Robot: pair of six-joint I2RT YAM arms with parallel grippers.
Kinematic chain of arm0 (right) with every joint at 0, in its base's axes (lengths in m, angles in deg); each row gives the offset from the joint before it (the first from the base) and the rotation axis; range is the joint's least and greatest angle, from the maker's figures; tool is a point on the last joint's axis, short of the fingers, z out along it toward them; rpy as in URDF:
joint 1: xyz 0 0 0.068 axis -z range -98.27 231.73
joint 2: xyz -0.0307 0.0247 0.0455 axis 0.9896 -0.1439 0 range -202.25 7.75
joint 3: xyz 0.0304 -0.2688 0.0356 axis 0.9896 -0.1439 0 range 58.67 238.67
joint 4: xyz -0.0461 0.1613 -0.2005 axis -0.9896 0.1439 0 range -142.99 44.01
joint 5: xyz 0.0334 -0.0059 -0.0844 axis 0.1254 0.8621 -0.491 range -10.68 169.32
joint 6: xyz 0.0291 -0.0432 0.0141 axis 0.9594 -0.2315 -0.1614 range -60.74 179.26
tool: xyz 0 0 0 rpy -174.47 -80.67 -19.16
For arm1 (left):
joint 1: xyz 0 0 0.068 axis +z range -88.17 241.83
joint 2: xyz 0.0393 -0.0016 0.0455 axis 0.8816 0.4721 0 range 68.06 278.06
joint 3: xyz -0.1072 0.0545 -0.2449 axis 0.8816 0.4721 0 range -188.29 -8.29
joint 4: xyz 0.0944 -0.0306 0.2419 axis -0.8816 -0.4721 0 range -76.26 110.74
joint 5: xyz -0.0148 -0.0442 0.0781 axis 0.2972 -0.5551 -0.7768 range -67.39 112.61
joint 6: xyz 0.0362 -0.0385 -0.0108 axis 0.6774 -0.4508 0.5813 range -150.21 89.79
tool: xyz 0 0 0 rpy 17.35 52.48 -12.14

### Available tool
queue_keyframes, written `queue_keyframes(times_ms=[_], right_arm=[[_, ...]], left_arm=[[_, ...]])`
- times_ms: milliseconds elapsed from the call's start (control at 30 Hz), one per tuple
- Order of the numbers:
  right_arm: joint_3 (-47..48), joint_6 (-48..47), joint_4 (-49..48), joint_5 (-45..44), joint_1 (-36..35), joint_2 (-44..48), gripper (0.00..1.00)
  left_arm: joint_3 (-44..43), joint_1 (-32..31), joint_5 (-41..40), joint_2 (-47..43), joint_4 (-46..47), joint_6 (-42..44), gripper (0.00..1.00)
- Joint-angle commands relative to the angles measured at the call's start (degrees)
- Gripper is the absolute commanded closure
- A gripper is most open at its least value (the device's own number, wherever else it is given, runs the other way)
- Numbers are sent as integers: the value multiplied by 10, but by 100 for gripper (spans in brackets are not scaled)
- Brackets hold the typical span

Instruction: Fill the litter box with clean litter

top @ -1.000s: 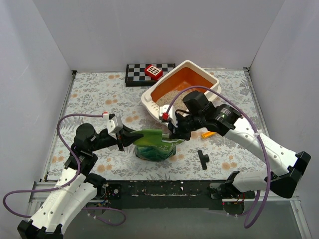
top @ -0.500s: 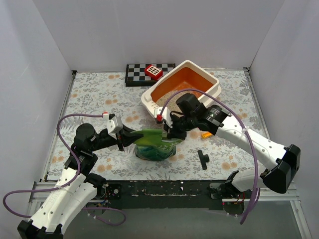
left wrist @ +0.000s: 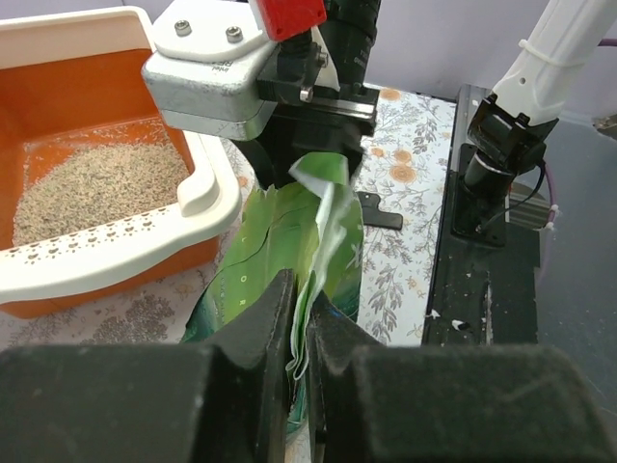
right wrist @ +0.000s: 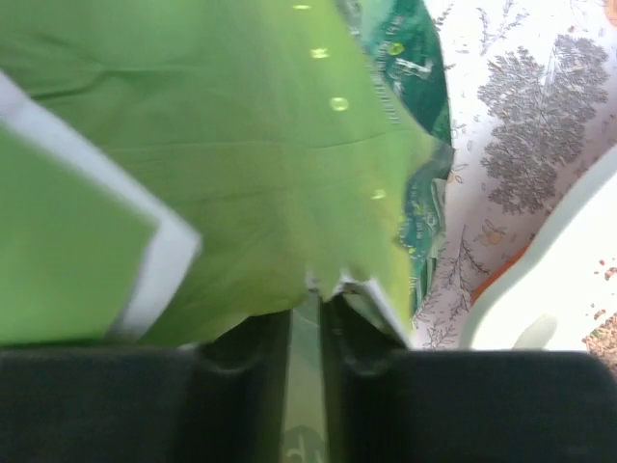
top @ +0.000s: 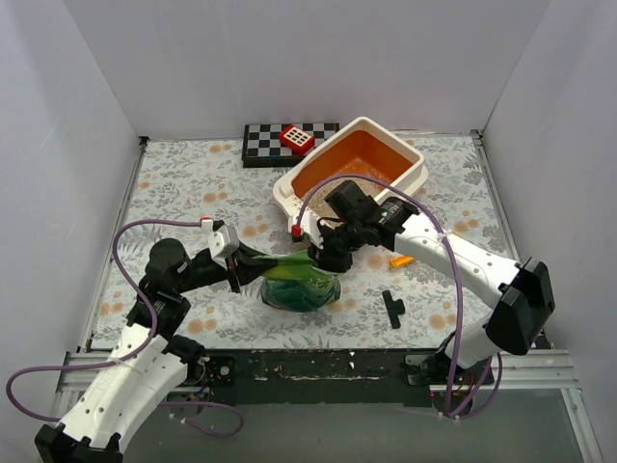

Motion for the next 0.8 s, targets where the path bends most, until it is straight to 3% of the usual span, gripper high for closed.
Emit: queue_keyframes(times_ms=[0,67,133,200,400,600,767], right_arm=[[26,-30,44,48,1,-8,64],[24,-27,57,60,1,2,38],[19,-19,62,57,1,16,25],[14,-15,67,57,1,29,25],[-19,-5,76,107,1,56,25],[-47,17,49,145,1,87,22],[-41,34,21,124,1,126,20]], left_arm=[[-5,3,-2,-1,4,3,89],[-11,3,4,3,2,4,74],[-23,3,11,13,1,4,60],[-37,3,23,27,1,4,50],[-69,3,53,69,5,-4,41],[-76,3,102,99,13,-24,37],[-71,3,121,102,14,-31,36]])
